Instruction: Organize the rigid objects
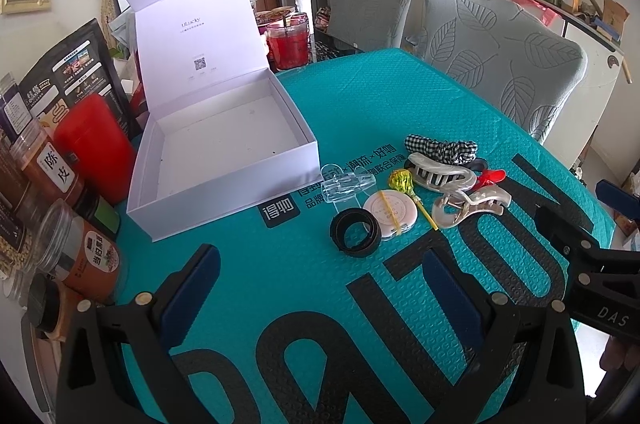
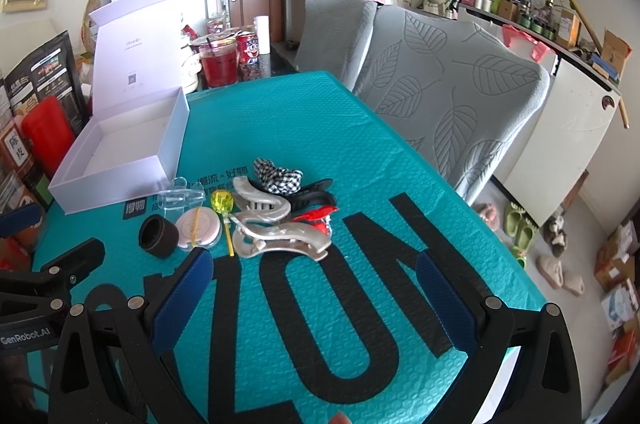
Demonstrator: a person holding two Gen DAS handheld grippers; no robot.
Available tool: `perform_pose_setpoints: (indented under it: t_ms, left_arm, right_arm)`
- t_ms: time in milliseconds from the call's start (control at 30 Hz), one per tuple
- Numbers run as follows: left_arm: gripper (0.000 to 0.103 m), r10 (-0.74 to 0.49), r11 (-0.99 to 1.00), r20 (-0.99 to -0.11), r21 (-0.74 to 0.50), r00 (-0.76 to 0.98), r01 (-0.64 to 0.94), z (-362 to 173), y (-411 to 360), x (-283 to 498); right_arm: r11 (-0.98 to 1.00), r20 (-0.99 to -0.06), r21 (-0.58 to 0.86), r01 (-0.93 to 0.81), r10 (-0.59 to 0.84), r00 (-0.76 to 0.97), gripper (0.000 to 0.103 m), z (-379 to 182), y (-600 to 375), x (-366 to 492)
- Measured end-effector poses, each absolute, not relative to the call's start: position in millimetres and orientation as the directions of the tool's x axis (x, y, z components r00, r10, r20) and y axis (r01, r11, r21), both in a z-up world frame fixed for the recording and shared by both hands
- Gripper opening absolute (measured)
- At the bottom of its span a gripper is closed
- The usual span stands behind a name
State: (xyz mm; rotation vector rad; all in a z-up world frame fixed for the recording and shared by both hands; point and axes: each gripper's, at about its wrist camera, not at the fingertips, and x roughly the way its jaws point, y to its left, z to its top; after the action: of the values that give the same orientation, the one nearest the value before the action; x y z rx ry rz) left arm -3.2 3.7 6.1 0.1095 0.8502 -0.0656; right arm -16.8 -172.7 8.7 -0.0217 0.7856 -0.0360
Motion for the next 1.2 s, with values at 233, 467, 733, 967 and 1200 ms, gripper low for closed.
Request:
perform_pose_setpoints:
  t_ms: [233, 467, 733, 967, 1200]
  left_arm:
    - [0.103, -0.015, 0.993, -0.753, 0.066, 0.657, 0.097, 6.2, 4.9, -2.8]
    - [0.103, -0.014, 0.994, -0.756, 0.06, 0.655, 0.091, 5.4, 6.4, -3.0]
    - [0.103, -0.017, 0.995, -0.753, 0.055, 0.657, 0.089, 5.6, 6.8, -5.7]
    - [0.103, -0.02, 0.996, -0.748, 0.046, 0.663, 0.081, 7.8, 9.5, -10.0]
    - [0.103, -0.028, 0.997, -0.746, 0.03, 0.665, 0.075, 10.7, 12.9, -15.0]
  right_arm:
    - [0.999, -0.707, -0.034, 0.025, -0.042, 0.706, 0.103, 8.7, -172.6, -17.2]
    - [0.999, -0.708, -0.034, 0.017, -0.036, 0.705, 0.103, 8.7, -173.1, -18.8]
    - [0.999, -0.709, -0.036, 0.015, -0.036, 0.704, 0.103, 9.8, -172.5, -19.5]
    - [0.999, -0.705, -0.037, 0.018, -0.038, 0.708, 0.103, 10.5, -171.5, -21.9]
    - [0.999, -0.699, -0.031, 0.014, -0.032, 0.715, 0.103, 12.6, -172.6, -29.4]
